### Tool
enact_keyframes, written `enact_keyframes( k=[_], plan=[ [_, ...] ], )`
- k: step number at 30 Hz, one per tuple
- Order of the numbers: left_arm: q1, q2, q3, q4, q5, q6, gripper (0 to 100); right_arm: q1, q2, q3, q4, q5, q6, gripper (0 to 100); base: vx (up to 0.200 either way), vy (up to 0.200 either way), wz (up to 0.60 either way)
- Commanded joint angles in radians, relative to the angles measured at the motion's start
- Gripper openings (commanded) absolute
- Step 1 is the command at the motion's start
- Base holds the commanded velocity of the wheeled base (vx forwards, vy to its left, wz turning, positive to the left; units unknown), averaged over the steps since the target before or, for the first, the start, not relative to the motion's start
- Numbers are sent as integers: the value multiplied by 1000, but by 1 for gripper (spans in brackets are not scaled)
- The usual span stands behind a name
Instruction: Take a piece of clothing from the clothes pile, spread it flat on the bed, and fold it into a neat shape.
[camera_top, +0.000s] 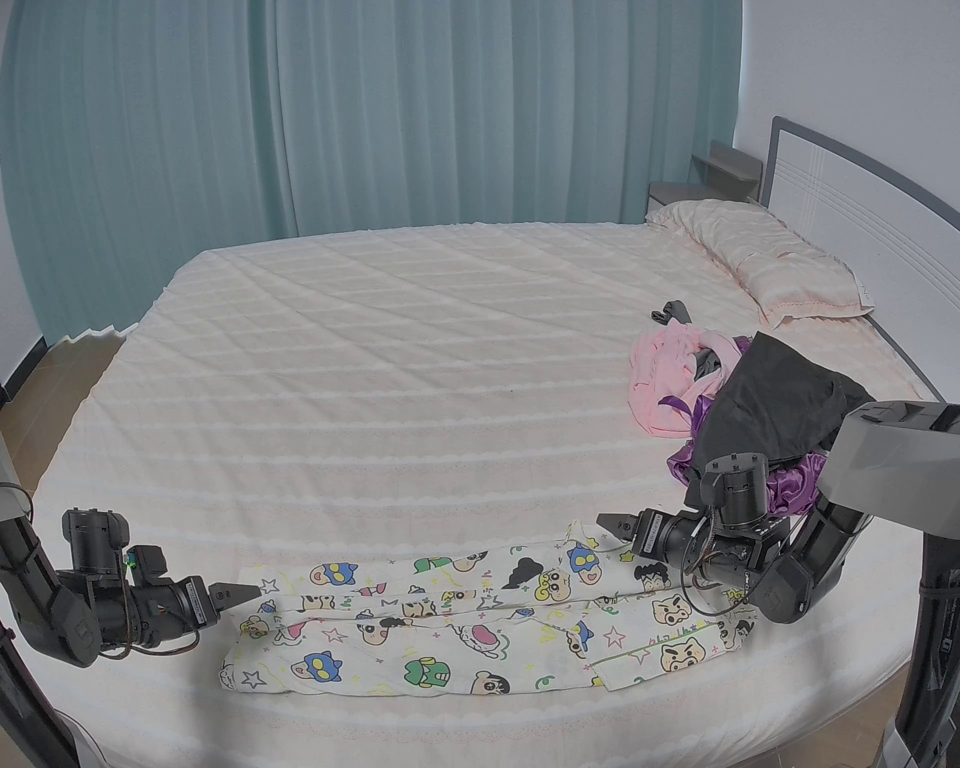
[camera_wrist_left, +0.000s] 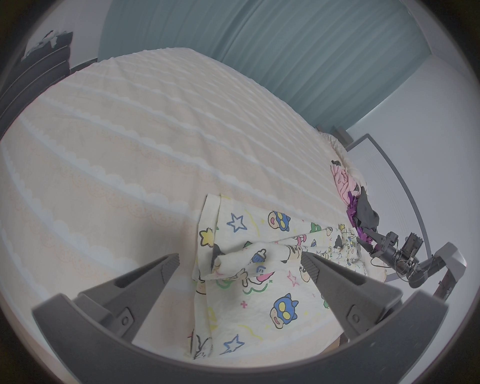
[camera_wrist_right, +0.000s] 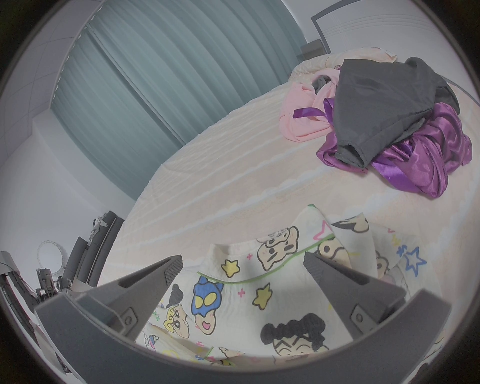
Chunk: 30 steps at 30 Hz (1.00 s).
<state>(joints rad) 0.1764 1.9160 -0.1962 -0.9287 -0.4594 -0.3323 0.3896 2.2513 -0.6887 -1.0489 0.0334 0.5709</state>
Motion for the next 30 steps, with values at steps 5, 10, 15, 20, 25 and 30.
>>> enact_keyframes(
  k=[5,10,15,20,25,30],
  plan=[
    [-41,89,-19,-9,4,12,100,-3,4,-37,60,0,-2,100,0,0,0],
    [-72,127,-48,-9,24,12,100,-1,5,-49,76,0,-2,100,0,0,0],
    [-84,160,-75,-10,48,10,0,0,7,-49,78,0,-3,100,0,0,0],
    [-80,150,-75,-9,84,4,0,0,8,-46,79,-13,-2,100,0,0,0],
    [-78,127,-65,-9,84,6,0,3,21,-48,79,-24,-3,100,0,0,0],
    [-80,69,-74,-9,84,1,0,3,22,-49,78,-24,-3,100,0,0,0]
  ],
)
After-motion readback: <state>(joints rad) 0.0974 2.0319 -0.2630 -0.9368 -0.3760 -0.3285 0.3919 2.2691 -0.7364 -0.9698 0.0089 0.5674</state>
